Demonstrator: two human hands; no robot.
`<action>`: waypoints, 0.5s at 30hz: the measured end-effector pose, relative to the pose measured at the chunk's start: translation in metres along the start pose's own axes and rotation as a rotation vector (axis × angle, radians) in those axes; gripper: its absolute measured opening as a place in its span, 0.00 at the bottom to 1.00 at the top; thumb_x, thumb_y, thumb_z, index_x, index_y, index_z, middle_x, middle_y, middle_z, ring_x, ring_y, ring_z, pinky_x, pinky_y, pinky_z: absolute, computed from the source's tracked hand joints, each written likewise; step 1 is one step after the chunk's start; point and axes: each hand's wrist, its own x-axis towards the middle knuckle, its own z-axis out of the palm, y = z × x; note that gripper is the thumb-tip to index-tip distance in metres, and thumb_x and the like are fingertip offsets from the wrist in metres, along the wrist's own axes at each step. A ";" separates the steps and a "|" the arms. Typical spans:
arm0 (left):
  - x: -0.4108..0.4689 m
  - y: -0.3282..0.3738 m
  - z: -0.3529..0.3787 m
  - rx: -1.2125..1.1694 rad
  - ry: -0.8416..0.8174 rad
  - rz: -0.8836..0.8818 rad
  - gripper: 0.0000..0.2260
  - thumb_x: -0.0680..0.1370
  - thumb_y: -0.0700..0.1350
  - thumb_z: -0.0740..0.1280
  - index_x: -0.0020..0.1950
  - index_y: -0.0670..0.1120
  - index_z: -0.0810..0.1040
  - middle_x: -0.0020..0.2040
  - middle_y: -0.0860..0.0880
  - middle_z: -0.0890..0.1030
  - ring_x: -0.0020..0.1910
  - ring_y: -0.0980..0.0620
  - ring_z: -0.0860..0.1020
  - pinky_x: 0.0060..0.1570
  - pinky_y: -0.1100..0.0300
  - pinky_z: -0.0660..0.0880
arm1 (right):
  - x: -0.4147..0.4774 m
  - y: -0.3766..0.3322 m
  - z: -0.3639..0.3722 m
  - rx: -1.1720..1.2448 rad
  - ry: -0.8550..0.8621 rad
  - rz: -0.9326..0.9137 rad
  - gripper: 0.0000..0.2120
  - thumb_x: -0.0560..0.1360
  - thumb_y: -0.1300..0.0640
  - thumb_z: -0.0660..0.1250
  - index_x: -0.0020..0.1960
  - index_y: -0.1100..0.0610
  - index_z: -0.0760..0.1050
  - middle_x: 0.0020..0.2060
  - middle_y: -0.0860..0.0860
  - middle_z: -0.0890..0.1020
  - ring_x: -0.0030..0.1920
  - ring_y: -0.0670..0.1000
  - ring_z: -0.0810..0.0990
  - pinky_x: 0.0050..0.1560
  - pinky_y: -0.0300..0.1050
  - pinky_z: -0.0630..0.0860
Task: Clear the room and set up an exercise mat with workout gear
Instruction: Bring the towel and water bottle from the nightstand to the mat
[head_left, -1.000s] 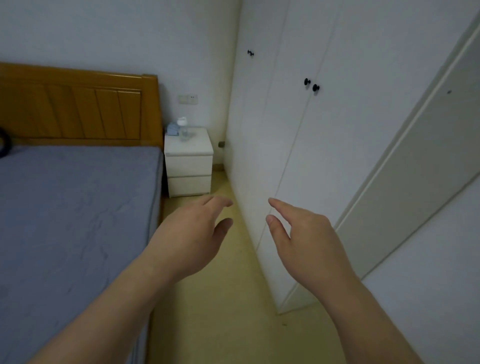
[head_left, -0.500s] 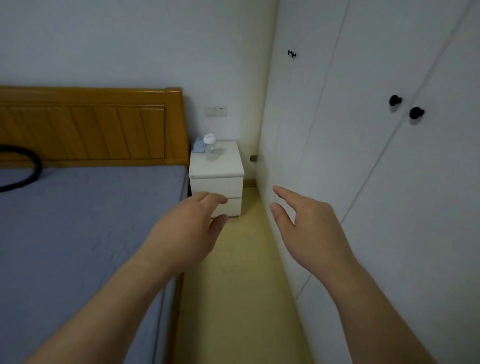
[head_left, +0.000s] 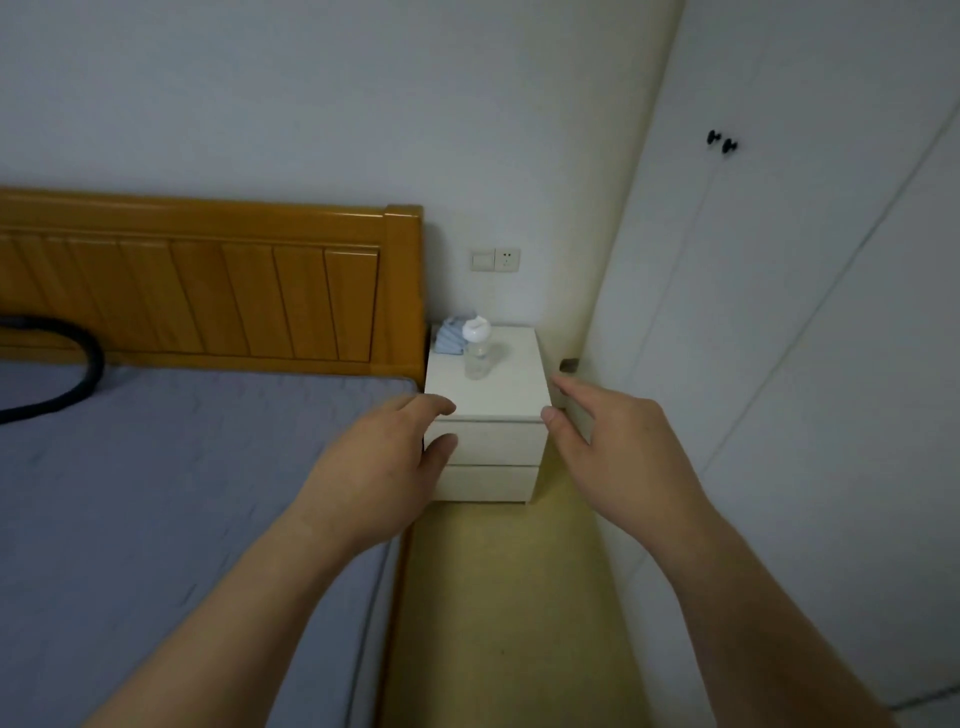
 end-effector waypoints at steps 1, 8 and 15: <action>0.021 -0.011 0.001 -0.011 -0.008 0.008 0.18 0.83 0.53 0.61 0.73 0.54 0.70 0.68 0.55 0.75 0.63 0.55 0.75 0.59 0.60 0.73 | 0.021 -0.001 0.007 -0.005 -0.004 0.001 0.22 0.81 0.45 0.63 0.74 0.45 0.71 0.53 0.49 0.85 0.45 0.50 0.81 0.54 0.46 0.79; 0.165 -0.072 0.021 -0.062 -0.060 0.027 0.17 0.83 0.53 0.62 0.72 0.53 0.71 0.68 0.54 0.75 0.61 0.54 0.76 0.59 0.56 0.75 | 0.155 0.009 0.055 -0.014 -0.022 0.038 0.22 0.81 0.45 0.63 0.75 0.46 0.70 0.58 0.48 0.84 0.43 0.46 0.80 0.57 0.49 0.79; 0.297 -0.115 0.073 -0.056 -0.115 0.049 0.17 0.82 0.51 0.63 0.72 0.52 0.72 0.68 0.53 0.75 0.65 0.54 0.74 0.63 0.56 0.73 | 0.279 0.059 0.106 -0.009 -0.035 0.071 0.22 0.81 0.45 0.63 0.74 0.46 0.71 0.40 0.42 0.80 0.43 0.47 0.80 0.52 0.47 0.79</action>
